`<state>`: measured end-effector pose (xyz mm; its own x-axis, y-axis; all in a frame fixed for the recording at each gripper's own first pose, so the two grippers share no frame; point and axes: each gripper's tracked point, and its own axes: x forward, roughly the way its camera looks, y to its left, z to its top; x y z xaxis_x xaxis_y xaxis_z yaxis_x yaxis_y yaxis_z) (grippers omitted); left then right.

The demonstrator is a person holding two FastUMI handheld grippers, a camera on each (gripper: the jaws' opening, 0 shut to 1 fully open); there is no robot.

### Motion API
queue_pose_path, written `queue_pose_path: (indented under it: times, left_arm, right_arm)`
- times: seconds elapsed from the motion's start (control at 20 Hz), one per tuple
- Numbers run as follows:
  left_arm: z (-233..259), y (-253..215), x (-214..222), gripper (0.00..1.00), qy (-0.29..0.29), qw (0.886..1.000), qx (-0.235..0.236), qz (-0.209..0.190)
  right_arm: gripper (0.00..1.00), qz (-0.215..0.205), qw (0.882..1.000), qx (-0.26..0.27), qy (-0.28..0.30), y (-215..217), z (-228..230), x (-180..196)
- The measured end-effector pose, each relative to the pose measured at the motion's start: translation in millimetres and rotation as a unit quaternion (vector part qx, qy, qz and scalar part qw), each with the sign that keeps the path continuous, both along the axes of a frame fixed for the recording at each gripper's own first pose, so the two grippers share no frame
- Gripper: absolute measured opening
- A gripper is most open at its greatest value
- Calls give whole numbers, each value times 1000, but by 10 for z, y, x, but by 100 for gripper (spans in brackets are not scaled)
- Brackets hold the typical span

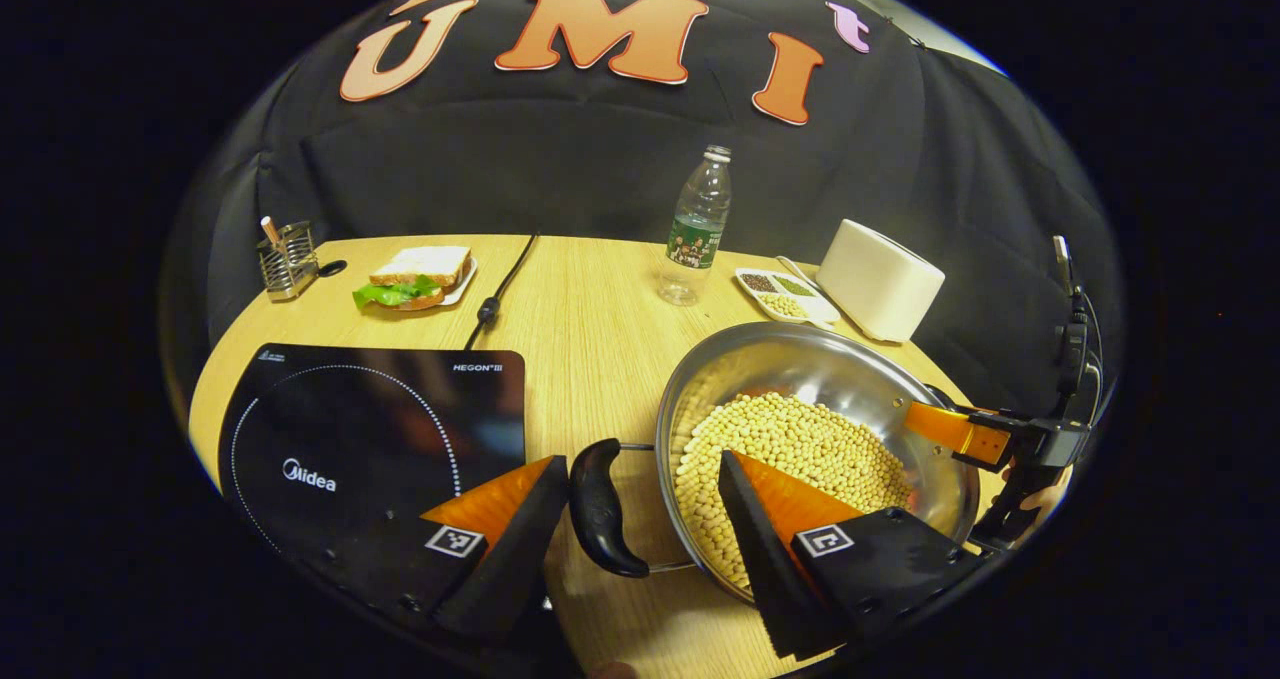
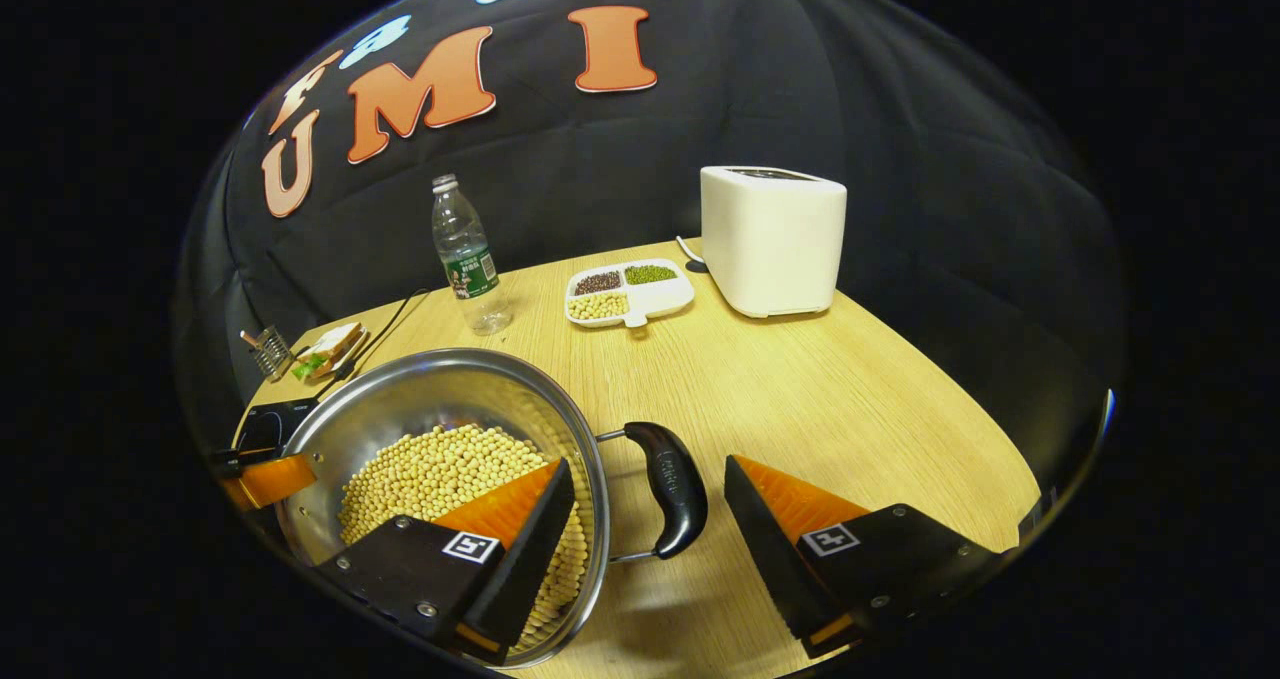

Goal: First push the handle of the pot to place it horizontally, then grasp the pot with both hands and set it on the induction cooktop.

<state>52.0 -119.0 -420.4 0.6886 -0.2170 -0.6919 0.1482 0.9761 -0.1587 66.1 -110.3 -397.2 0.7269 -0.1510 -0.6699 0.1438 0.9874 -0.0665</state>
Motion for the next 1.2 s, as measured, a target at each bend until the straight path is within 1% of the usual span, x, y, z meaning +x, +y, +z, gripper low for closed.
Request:
queue_pose_path:
  times: [0.1,0.2,0.25,0.35,0.4,0.45,0.5,0.55,0.75,0.8,0.9,0.95,1.1,1.15,1.2]
  left_arm:
    - [-41,-29,15,96,6,1000,7,-10]
    - [-130,76,25,87,21,999,42,-9]
    - [-75,52,5,77,19,999,40,-13]
    - [-117,62,-7,70,30,998,47,-14]
    - [-114,77,12,69,33,998,50,-7]
    - [-107,77,23,65,35,998,51,-4]
    - [-110,83,52,62,31,999,45,3]
    - [-109,79,48,58,39,998,42,3]
    - [-55,99,56,59,39,998,45,2]
    - [-1,121,68,58,33,998,44,3]
    - [134,154,57,59,24,999,40,5]
    - [193,178,54,59,21,999,37,6]
    - [350,314,38,58,16,999,34,10]
    - [403,368,23,60,14,999,33,12]
    - [468,428,23,60,10,999,31,15]
  right_arm:
    - [89,3,1000,0,4,4,-16,37]
    - [81,9,1000,17,9,73,-37,53]
    - [73,8,1000,17,10,70,-43,66]
    - [68,18,1000,13,15,79,-48,65]
    - [65,21,1000,12,15,78,-37,64]
    - [62,16,1000,16,16,75,-15,46]
    - [61,9,1000,23,18,72,-4,47]
    - [58,6,999,26,19,77,-18,46]
    - [58,2,999,33,19,117,41,7]
    - [58,0,999,38,15,140,80,8]
    - [57,1,999,40,7,194,169,17]
    - [53,3,999,40,4,234,224,17]
    - [53,10,999,42,-6,383,389,29]
    - [53,13,999,43,-9,447,449,26]
    - [57,15,999,45,-11,509,487,22]
